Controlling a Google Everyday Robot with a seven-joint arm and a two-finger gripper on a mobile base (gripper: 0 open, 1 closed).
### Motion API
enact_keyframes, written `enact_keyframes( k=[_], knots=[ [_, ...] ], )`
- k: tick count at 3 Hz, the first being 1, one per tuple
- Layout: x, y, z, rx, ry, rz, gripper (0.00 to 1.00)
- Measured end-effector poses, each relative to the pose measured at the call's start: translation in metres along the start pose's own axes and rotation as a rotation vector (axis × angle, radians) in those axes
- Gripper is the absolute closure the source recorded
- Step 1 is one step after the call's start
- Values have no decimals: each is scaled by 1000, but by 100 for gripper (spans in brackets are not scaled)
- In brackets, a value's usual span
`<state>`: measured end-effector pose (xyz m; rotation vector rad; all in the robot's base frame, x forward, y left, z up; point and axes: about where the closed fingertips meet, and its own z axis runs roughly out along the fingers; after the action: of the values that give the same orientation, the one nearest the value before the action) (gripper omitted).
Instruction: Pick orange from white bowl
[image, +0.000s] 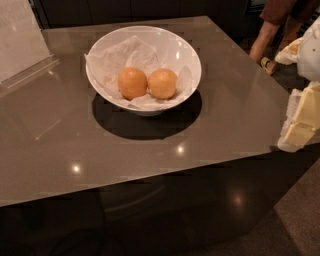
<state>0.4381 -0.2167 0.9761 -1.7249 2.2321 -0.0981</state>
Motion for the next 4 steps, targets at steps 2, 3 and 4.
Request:
enact_keyframes(
  k=[2, 3, 4],
  knots=[
    [-10, -10, 3, -1, -18, -24, 0],
    [-35, -35, 19, -41, -58, -82, 0],
    [-67, -67, 33, -58, -131, -120, 0]
  ],
)
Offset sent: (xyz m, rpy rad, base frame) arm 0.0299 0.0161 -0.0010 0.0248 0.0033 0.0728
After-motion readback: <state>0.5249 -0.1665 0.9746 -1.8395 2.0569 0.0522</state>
